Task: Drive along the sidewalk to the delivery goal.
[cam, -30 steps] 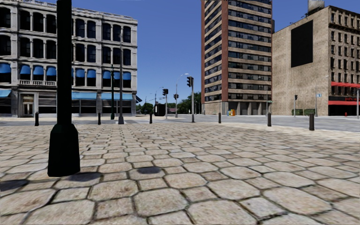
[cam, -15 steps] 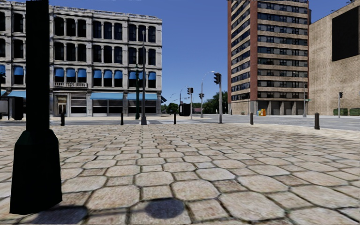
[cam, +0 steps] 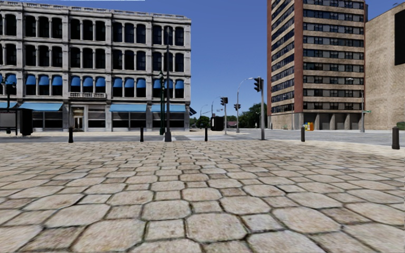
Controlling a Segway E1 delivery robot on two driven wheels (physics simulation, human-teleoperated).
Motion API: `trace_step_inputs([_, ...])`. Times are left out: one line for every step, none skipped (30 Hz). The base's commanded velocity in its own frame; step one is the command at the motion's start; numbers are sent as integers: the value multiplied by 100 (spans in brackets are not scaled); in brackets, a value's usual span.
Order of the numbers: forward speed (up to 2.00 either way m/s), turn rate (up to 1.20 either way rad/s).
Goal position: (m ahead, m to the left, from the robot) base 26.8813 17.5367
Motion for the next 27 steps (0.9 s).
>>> trace_step_inputs([200, 0])
trace_step_inputs([200, -11])
trace_step_inputs([200, -35])
trace_step_inputs([200, -35])
trace_step_inputs([200, -46])
trace_step_inputs([200, -48])
trace_step_inputs([200, -48])
trace_step_inputs([200, -49])
trace_step_inputs([200, -49])
trace_step_inputs([200, -49])
trace_step_inputs([200, -49])
trace_step_inputs([200, -49])
trace_step_inputs([200, -49])
trace_step_inputs([200, -49])
trace_step_inputs([200, -49])
trace_step_inputs([200, -49])
trace_step_inputs([200, -49])
trace_step_inputs([200, -49])
trace_step_inputs([200, -40])
trace_step_inputs([200, -25])
trace_step_inputs([200, -25])
trace_step_inputs([200, -9])
trace_step_inputs([200, -2])
trace_step_inputs([200, 0])
trace_step_inputs([200, 0])
trace_step_inputs([200, 0])
trace_step_inputs([200, 0])
